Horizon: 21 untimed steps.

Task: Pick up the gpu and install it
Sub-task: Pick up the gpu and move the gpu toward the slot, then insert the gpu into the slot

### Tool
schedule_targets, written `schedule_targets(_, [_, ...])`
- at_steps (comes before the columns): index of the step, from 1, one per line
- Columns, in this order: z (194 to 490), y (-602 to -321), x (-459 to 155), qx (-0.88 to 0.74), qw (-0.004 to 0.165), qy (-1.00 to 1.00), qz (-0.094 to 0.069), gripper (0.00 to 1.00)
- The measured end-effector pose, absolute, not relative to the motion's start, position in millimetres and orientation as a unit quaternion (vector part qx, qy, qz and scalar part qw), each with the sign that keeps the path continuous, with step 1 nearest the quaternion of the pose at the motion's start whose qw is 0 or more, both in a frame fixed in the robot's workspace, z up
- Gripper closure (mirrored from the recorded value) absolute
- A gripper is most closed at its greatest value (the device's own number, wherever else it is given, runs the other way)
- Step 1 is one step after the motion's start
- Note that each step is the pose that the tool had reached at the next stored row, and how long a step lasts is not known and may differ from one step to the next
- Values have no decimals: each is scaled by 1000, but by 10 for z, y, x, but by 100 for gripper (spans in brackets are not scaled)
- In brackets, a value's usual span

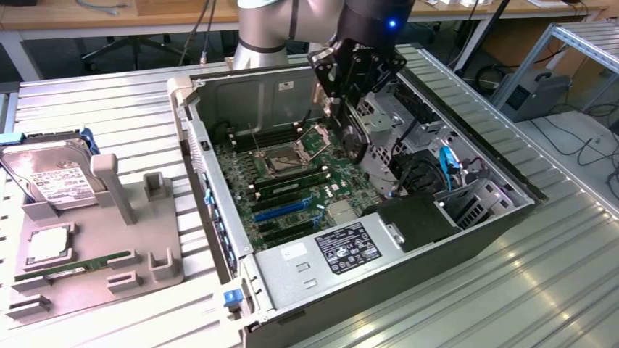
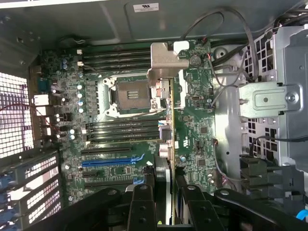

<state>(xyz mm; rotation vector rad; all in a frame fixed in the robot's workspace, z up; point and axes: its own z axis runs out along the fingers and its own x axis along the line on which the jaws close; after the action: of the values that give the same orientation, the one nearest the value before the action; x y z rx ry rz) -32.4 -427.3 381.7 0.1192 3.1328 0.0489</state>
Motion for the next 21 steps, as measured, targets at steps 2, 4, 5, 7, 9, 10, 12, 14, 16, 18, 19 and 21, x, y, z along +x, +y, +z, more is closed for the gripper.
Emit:
schedule_targets(2, [3817,-4273,-296,38,3,999,16,73])
schedule_targets(4, [3817,-4273,-276,38,3,999,16,73])
schedule_targets(5, [3817,-4273,-275,38,3,999,16,73])
schedule_targets(7, [3817,-4273,-273,38,3,999,16,73])
schedule_targets(9, [3817,-4273,-273,38,3,999,16,73])
schedule_targets(10, [3817,-4273,-273,38,3,999,16,73])
schedule_targets(12, [3817,-4273,-273,38,3,999,16,73])
schedule_targets(14, [3817,-4273,-273,38,3,999,16,73])
schedule_targets(16, [3817,-4273,-273,38,3,999,16,73])
schedule_targets(18, [3817,-4273,-273,37,3,999,16,73])
schedule_targets(19, [3817,-4273,-274,35,3,999,16,73])
schedule_targets(21, [3817,-4273,-274,33,3,999,16,73])
